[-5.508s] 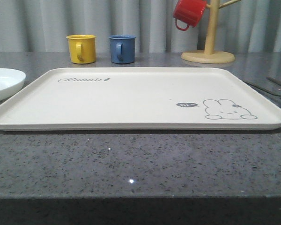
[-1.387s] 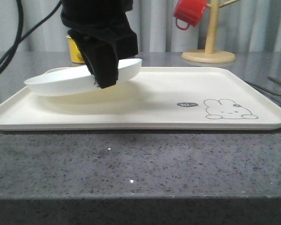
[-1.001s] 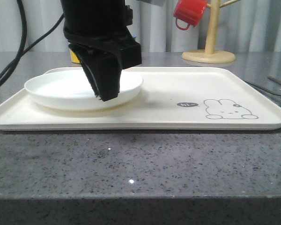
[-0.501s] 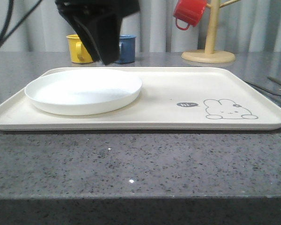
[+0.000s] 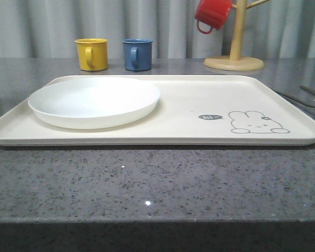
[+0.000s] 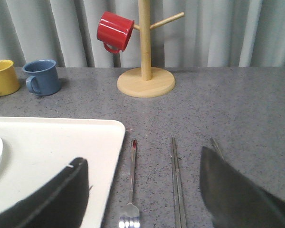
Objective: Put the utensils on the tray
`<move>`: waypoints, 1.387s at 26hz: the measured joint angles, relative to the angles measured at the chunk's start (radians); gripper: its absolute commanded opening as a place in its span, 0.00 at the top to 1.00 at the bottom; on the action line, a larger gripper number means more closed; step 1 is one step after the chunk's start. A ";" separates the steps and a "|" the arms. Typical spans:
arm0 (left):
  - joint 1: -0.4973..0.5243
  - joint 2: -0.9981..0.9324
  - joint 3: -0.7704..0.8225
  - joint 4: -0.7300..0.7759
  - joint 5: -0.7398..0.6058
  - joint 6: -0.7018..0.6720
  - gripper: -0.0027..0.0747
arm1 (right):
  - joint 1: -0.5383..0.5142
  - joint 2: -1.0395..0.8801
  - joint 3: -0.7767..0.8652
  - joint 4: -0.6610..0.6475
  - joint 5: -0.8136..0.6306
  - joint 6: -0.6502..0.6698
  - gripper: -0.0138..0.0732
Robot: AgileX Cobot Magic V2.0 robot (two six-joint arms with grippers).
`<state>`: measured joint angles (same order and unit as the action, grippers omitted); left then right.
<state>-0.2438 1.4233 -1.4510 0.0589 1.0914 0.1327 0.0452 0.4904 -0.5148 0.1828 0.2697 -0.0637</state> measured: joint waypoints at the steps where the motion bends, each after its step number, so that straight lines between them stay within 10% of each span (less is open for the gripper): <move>1: 0.035 -0.025 0.038 0.000 -0.015 0.000 0.99 | 0.000 0.000 0.000 0.000 0.000 0.000 0.24; 23: 0.185 -1.085 0.943 -0.050 -0.514 0.000 0.99 | 0.000 0.000 0.000 0.000 0.000 0.000 0.24; 36: 0.186 -1.427 1.068 -0.059 -0.572 0.000 0.99 | 0.000 0.000 0.000 0.000 0.000 0.000 0.24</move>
<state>-0.0577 -0.0034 -0.3825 0.0000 0.5197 0.1327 0.0452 0.4904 -0.5148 0.1828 0.2697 -0.0637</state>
